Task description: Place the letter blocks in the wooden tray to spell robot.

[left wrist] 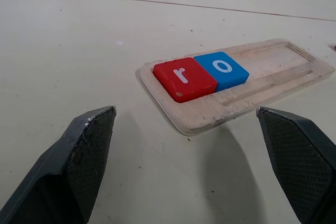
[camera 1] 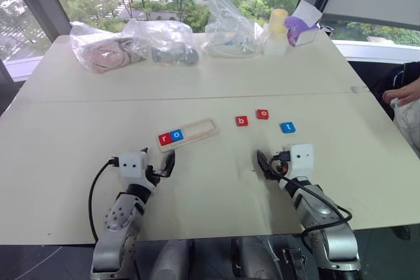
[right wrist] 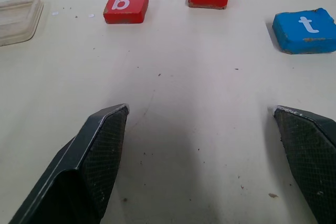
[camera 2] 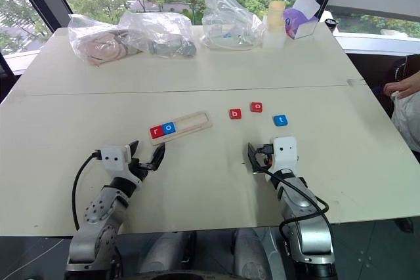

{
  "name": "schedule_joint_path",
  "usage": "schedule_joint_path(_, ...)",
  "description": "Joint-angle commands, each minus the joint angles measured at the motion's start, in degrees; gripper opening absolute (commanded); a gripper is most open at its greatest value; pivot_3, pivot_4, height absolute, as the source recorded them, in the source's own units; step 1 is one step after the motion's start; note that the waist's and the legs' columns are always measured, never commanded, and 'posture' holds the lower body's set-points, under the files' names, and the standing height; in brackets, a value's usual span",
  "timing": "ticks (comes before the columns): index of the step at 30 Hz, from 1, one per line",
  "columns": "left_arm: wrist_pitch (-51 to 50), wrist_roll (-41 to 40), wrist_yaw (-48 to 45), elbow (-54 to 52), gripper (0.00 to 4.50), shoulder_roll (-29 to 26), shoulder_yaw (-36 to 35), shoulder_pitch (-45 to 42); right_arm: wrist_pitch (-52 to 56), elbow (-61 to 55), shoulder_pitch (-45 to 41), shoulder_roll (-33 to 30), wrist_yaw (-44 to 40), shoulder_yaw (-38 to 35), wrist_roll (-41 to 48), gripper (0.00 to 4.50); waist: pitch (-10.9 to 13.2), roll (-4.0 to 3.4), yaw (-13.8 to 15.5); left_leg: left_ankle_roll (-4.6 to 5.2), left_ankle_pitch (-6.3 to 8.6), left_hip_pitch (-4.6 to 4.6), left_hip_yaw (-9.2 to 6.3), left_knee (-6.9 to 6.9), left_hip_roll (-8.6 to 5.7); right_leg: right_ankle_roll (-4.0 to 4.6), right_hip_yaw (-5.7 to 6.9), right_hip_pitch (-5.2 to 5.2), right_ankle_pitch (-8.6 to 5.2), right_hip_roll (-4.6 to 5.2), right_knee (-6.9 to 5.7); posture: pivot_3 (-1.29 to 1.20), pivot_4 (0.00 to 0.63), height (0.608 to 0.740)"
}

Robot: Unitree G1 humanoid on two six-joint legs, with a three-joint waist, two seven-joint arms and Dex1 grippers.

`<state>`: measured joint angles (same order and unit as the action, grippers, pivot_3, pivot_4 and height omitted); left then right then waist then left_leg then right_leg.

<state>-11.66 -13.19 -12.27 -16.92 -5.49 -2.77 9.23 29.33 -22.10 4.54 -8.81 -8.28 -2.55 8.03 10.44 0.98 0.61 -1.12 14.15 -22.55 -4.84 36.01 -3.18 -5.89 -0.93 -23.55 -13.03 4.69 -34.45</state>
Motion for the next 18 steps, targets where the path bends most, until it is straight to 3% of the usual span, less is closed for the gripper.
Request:
schedule_joint_path(1, 1.2, -0.2, -1.0, -1.6, 4.5, -1.0, -0.2, 0.0, 0.1, 0.2, -0.1, -0.9, -0.9, 0.1, 0.1, 4.47, 0.0, 0.0, 0.0, 0.0, 0.0, 0.0, 0.0, 0.0, 0.0, 0.0, 0.0, 0.0, 0.0, 0.0, 0.0, 0.0, 0.15, 0.74)
schedule_joint_path(4, -2.2, -3.9, -7.0, -3.8, 4.5, -6.1, -1.4, -1.5, 0.2, -0.2, -2.0, -4.4, -4.4, -0.7, 1.0, 4.47, 0.0, -0.02, 0.0, 0.0, 0.0, 0.0, 0.01, 0.0, 0.0, 0.01, 0.0, 0.0, 0.0, -0.01, -0.01, 0.0, 0.15, 0.74)
schedule_joint_path(10, -8.5, -13.0, -23.1, -4.7, 4.5, -22.4, -4.7, -6.5, 4.1, -3.1, -8.3, -17.4, -21.1, 0.9, 7.7, 4.47, 0.2, -0.35, -0.2, 0.02, -0.01, 0.01, 0.04, 0.03, 0.0, 0.06, 0.02, -0.02, 0.02, -0.02, -0.05, 0.0, 0.15, 0.74)
schedule_joint_path(14, -8.1, -14.7, -36.4, 4.1, 4.5, -33.0, -5.6, -13.8, 6.6, -3.5, -14.3, -26.7, -32.2, 1.7, 11.8, 4.47, 0.3, -0.36, -0.2, 0.04, -0.01, -0.01, 0.03, 0.0, 0.0, 0.06, 0.04, -0.03, 0.03, -0.03, -0.05, 0.0, 0.15, 0.74)
schedule_joint_path(18, -6.2, -13.7, -47.6, 14.7, 4.5, -37.8, -2.3, -21.9, 5.9, -3.7, -17.0, -31.9, -38.2, 3.4, 12.9, 4.47, 0.3, -0.33, 0.0, 0.05, -0.01, 0.01, 0.04, 0.03, -0.01, 0.06, 0.06, 0.0, 0.03, -0.04, -0.05, 0.0, 0.15, 0.74)
